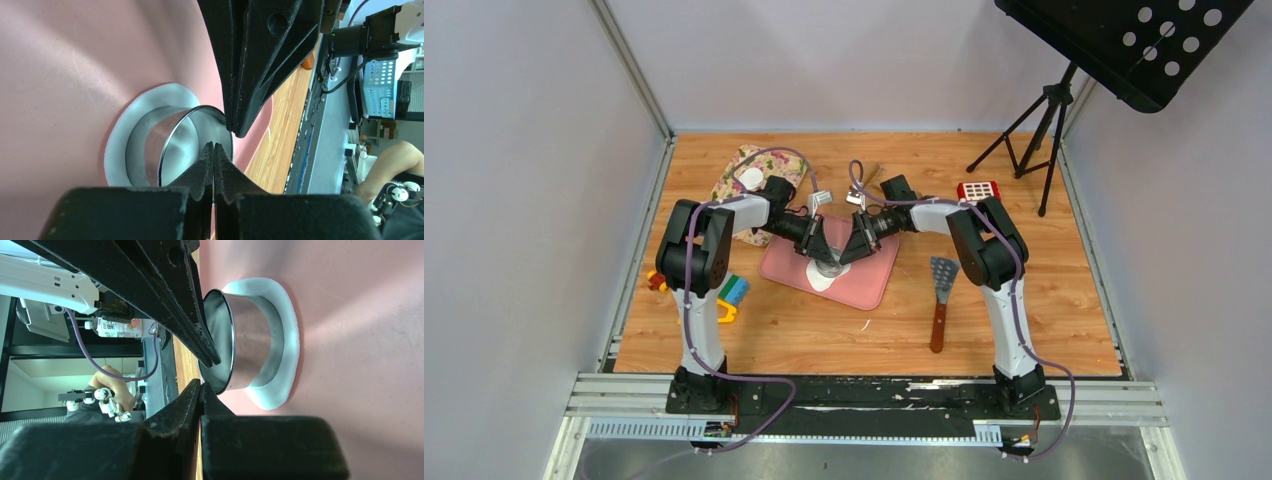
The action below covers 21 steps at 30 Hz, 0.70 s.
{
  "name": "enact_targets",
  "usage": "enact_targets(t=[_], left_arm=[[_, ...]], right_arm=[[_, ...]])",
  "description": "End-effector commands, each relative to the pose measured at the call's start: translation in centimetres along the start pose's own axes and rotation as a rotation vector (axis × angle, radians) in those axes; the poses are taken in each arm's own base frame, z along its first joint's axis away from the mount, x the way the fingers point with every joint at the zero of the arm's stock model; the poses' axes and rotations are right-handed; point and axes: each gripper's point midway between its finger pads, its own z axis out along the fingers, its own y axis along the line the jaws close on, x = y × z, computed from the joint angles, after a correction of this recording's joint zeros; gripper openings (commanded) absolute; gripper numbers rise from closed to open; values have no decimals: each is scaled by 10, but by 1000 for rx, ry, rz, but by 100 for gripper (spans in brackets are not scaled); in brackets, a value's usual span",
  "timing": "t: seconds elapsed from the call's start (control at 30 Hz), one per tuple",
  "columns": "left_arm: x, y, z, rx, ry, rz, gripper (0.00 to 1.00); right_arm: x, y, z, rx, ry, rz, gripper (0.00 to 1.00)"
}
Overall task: Roll out the dumpling wrappers from the dough
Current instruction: Press the dumpling wrapper on the work surface.
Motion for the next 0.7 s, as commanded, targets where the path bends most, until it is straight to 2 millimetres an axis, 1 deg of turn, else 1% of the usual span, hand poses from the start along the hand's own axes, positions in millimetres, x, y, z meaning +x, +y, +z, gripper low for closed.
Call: enact_targets(t=[0.0,0.23,0.33,0.47,0.57,0.67], left_arm=[[0,9,1,-23,1,34,0],[-18,-9,-9,-10,-29,98,0],[-26,-18,-12,4,-43,116,3],[-33,-26,-16,17,-54,130,15],[-37,-34,-19,33,-59,148,30],[-42,-46,-24,51,-64,173,42]], right_arm=[[-2,-17,2,79,-8,-43,3],[-19,6,0,53,-22,-109,5],[-26,17,-1,47,-28,-140,6],[-32,28,-4,48,-36,-168,8],[-34,34,-6,58,-36,-186,11],[-36,43,-11,73,-38,-219,15]])
